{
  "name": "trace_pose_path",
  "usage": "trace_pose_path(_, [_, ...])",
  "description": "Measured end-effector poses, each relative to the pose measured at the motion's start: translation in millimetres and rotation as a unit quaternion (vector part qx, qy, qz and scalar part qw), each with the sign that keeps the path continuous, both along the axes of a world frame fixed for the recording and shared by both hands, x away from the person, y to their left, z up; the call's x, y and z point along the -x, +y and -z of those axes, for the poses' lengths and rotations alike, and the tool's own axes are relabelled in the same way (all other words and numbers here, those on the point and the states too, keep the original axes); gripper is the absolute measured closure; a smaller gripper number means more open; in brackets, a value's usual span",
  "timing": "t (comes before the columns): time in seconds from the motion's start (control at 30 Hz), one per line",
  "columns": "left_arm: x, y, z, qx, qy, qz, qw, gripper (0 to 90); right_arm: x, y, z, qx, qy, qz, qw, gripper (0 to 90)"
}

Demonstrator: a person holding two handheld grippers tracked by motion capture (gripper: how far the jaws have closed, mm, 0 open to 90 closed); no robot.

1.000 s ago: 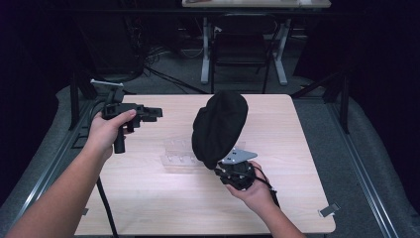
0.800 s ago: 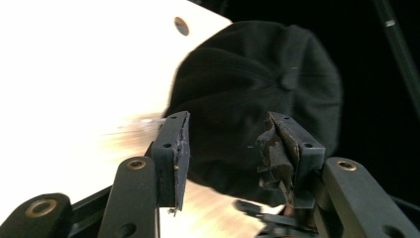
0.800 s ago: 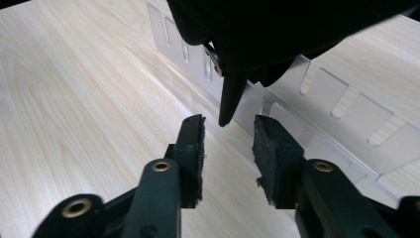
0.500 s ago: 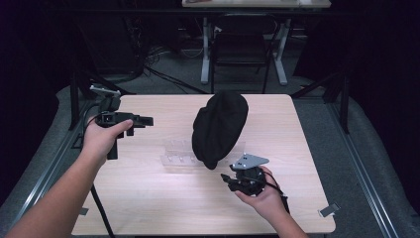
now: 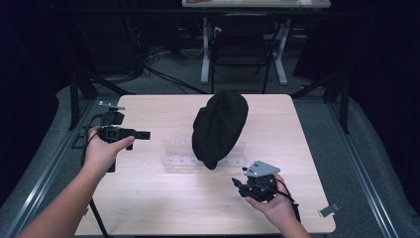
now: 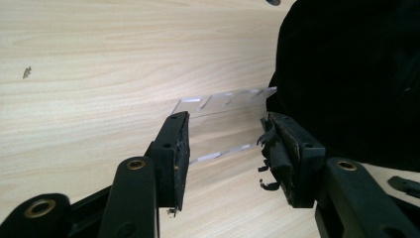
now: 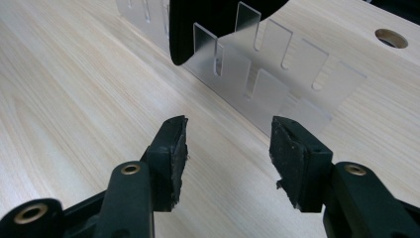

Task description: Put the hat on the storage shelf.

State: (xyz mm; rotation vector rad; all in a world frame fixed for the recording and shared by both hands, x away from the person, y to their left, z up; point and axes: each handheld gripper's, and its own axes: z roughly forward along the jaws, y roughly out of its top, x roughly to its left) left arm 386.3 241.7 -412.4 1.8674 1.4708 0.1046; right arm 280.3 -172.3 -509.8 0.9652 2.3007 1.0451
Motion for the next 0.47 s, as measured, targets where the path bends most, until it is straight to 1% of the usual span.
trace_pose_path(0.03, [1.8, 0.9, 6.1, -0.002, 0.001, 0.001, 1.0, 52.5, 1.6, -2.8, 1.0, 0.003, -0.002, 0.002, 1.0, 48.0])
trace_pose_path(0.07, [1.8, 0.9, 6.1, -0.002, 0.001, 0.001, 1.0, 52.2, 1.6, -2.8, 1.0, 0.003, -0.002, 0.002, 1.0, 48.0])
trace_pose_path(0.1, [3.1, 1.8, 10.6, -0.001, 0.002, 0.0, 1.0, 52.2, 2.6, -4.1, 1.8, 0.004, -0.004, 0.004, 1.0, 47.6])
trace_pose_path(0.17, [5.4, 3.8, 17.8, 0.006, 0.007, -0.001, 1.0, 51.7, 5.3, -11.0, 3.5, 0.013, -0.012, 0.008, 0.9998, 46.6])
trace_pose_path(0.23, [7.8, 6.3, 23.9, 0.011, 0.009, -0.005, 0.9999, 51.8, 5.7, -12.8, 4.5, 0.011, -0.014, 0.011, 0.9998, 46.4])
trace_pose_path(0.27, [9.2, 8.1, 27.3, 0.013, 0.008, -0.006, 0.9999, 51.7, 6.5, -15.9, 5.2, 0.014, -0.015, 0.014, 0.9997, 46.2])
trace_pose_path(0.3, [10.8, 10.3, 30.6, 0.016, 0.008, -0.007, 0.9998, 51.6, 7.6, -22.0, 7.8, 0.013, -0.02, 0.021, 0.9995, 44.2])
trace_pose_path(0.33, [12.5, 12.3, 34.0, 0.02, 0.008, -0.009, 0.9997, 51.6, 7.6, -22.0, 7.8, 0.013, -0.02, 0.021, 0.9995, 44.2])
trace_pose_path(0.37, [16.0, 16.7, 40.1, 0.036, 0.009, -0.013, 0.9992, 51.1, 8.2, -27.5, 10.4, 0.017, -0.039, 0.025, 0.9988, 42.3])
trace_pose_path(0.4, [16.0, 16.7, 40.1, 0.036, 0.009, -0.013, 0.9992, 50.9, 8.2, -27.5, 10.4, 0.017, -0.039, 0.025, 0.9988, 42.3])
trace_pose_path(0.43, [18.7, 20.4, 43.5, 0.048, 0.007, -0.015, 0.9987, 50.9, 8.5, -29.6, 11.0, 0.026, -0.051, 0.027, 0.998, 41.9])
trace_pose_path(0.47, [20.9, 23.4, 46.0, 0.06, 0.006, -0.018, 0.998, 51.0, 8.0, -31.9, 11.6, 0.029, -0.062, 0.027, 0.9973, 41.4])
